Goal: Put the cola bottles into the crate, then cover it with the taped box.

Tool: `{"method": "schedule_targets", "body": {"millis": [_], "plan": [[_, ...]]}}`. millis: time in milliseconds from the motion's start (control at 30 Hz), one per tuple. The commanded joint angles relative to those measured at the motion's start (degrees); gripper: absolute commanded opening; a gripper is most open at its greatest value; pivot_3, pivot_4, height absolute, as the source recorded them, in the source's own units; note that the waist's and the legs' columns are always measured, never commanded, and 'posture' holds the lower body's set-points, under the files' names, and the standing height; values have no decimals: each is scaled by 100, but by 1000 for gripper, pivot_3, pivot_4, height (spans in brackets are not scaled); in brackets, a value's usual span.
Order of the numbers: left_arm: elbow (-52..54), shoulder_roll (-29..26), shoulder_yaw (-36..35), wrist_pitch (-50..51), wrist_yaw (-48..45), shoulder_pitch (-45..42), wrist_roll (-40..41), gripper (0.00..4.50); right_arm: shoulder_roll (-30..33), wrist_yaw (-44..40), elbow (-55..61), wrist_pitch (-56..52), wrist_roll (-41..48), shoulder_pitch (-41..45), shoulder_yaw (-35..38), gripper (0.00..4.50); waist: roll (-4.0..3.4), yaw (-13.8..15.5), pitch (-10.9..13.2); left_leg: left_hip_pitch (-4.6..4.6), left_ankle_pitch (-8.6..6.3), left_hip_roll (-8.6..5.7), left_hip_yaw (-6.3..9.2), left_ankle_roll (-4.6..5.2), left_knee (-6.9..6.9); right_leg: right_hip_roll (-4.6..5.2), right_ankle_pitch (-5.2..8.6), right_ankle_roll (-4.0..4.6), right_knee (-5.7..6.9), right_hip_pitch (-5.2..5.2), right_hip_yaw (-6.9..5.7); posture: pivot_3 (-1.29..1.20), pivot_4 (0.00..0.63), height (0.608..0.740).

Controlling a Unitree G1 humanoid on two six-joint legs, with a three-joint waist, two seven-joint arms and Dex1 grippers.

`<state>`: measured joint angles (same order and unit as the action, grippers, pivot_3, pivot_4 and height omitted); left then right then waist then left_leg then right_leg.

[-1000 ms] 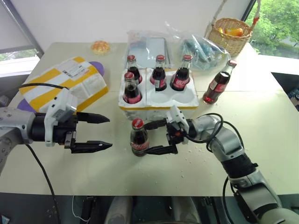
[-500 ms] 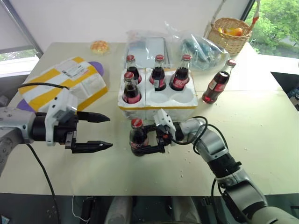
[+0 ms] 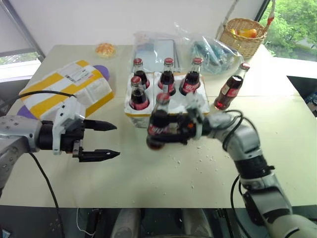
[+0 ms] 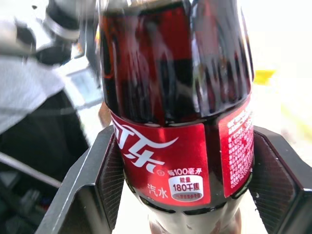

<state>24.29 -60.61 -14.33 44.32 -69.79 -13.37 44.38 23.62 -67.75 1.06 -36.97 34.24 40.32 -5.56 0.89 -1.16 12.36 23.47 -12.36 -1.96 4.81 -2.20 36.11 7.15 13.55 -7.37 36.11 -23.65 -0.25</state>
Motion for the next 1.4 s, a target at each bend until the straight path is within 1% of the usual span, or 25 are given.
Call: {"method": "schedule_targets", "body": {"millis": [33,167,300,467,733,900,933,967,1000,1167,1300,1400], "plan": [[-28,23,-27,-168,59,-88,-44,4500,-52,236,-107,-112,508,747,684,2817,0,0,0,0,0,2,0,0,-2,-3,-1,-1,-1,-1,0,0,150,737],[-42,61,-22,-245,122,-87,-60,4500,-77,442,-787,14,355,1376,876,2817,1,3,-1,0,0,17,-3,0,-9,-17,0,1,-1,-3,0,0,150,737],[-16,174,-103,-176,316,-218,87,4500,-77,495,-1509,455,-78,1706,737,2817,0,2,0,2,0,27,-10,0,-13,-25,-3,9,-2,-8,0,0,150,737],[86,223,-215,-48,546,-388,279,4500,-131,429,-2122,1063,-672,1681,441,2817,0,-4,0,5,0,34,-12,0,-12,-33,-6,13,-2,-12,0,0,150,737],[227,178,-289,31,739,-406,478,4500,-238,396,-2890,1803,-1342,1578,184,2817,-1,-109,1,7,1,41,-18,0,-15,-40,-9,17,2,-22,5,0,150,737],[183,206,-273,4,853,-519,533,4500,-340,408,-3187,1842,-1497,1576,140,2817,-1,-126,1,7,3,42,-17,-3,-12,-42,-12,21,4,-21,6,0,150,737],[150,245,-269,12,919,-589,563,4500,-350,368,-3167,1794,-1494,1539,123,3867,-1,-121,1,7,4,42,-17,-5,-11,-43,-13,22,4,-21,6,0,150,737],[124,283,-269,18,982,-651,595,4500,-356,344,-3135,1770,-1494,1503,115,4288,1,-119,-1,7,5,42,-17,-7,-11,-43,-14,23,4,-21,5,0,150,737],[103,317,-268,32,1046,-708,627,4500,-361,340,-3103,1758,-1498,1475,113,4483,2,-121,-1,6,6,43,-15,-8,-9,-43,-14,23,4,-17,5,0,150,737],[70,619,-179,63,1472,-1006,705,4500,-250,437,-2802,1721,-1489,1343,205,4483,1,-130,-1,3,6,44,-15,-8,-10,-46,-15,23,4,-15,5,0,150,737],[196,892,-95,157,1892,-1141,771,4500,185,416,-2023,1402,-1270,1105,461,4483,0,-106,0,3,6,45,-15,-8,-8,-47,-15,23,4,-14,5,0,150,737],[450,1069,-48,299,2111,-1163,1004,4500,807,371,-973,774,-851,700,865,4483,1,-72,0,6,6,44,-15,-9,-6,-46,-15,23,3,-14,6,0,150,737]]}}
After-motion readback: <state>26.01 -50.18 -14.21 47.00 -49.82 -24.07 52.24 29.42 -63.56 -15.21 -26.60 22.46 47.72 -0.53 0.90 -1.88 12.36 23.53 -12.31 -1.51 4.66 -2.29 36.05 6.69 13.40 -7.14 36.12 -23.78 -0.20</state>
